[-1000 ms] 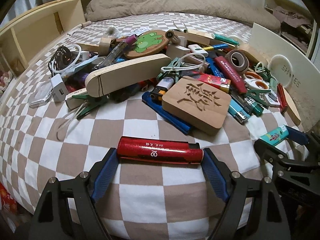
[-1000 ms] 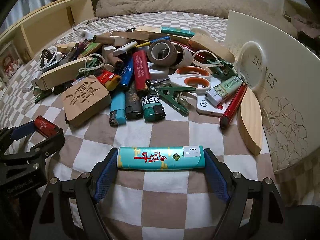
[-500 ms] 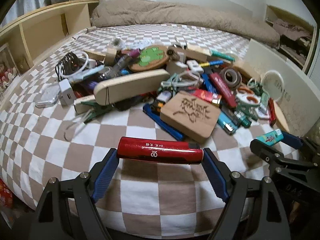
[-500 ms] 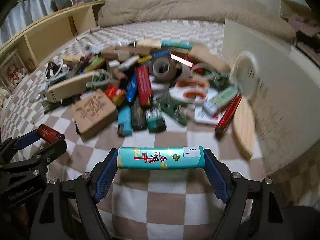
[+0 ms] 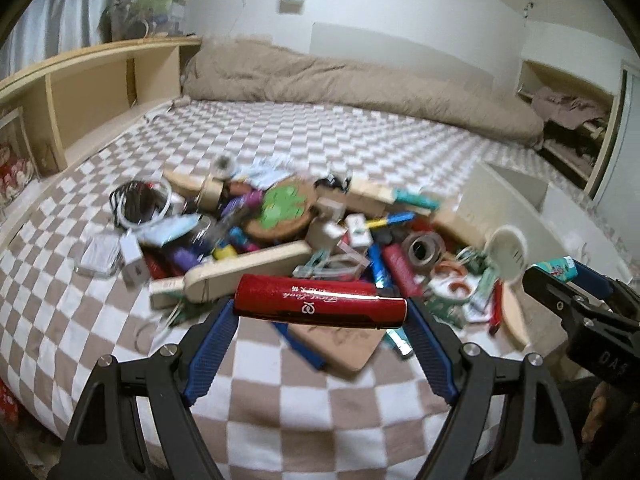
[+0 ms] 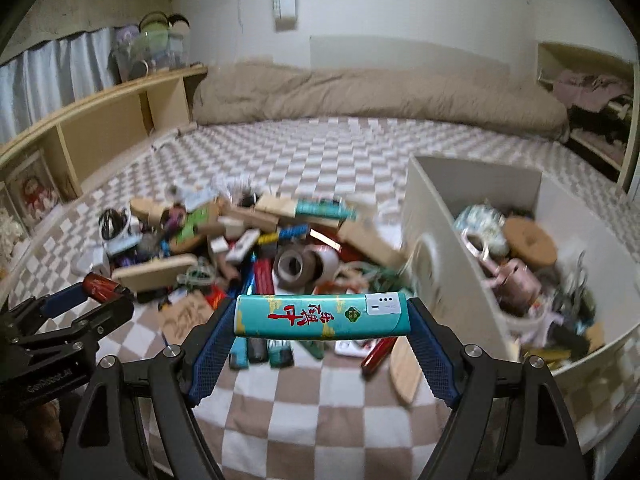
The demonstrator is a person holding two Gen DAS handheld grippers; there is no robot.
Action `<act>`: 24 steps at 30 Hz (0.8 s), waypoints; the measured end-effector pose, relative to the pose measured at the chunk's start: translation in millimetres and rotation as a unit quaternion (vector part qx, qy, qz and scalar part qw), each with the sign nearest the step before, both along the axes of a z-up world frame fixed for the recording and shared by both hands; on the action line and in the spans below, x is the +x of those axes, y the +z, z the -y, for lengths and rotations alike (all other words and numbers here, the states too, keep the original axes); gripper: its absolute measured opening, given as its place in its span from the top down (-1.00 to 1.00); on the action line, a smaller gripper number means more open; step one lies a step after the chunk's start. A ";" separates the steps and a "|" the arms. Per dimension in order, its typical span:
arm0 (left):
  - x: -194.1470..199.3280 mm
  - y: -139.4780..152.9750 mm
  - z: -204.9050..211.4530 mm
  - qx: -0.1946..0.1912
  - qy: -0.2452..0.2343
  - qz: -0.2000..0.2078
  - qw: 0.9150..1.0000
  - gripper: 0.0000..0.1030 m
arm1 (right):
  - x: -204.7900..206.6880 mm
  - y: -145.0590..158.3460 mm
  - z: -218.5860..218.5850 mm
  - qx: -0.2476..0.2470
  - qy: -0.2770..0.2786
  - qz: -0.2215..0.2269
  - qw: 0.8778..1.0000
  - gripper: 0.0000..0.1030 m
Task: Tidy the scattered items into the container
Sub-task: 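Carry the red and teal lighters over the white box with both grippers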
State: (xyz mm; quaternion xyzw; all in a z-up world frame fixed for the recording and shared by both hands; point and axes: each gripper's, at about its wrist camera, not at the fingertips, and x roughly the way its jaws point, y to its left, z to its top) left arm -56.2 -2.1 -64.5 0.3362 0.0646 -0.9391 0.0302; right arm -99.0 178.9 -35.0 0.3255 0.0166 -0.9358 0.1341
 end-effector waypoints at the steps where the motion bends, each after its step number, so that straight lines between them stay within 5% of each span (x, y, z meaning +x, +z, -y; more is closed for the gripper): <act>1: -0.9 4.3 -2.0 0.002 -0.001 -0.006 1.000 -0.63 | 0.5 4.9 -1.7 0.000 0.000 -0.008 1.000 -0.61; 24: -33.7 109.4 -81.7 0.000 -0.085 -0.127 0.988 -0.63 | -3.3 100.9 -66.0 0.019 -0.045 -0.152 0.987 -0.61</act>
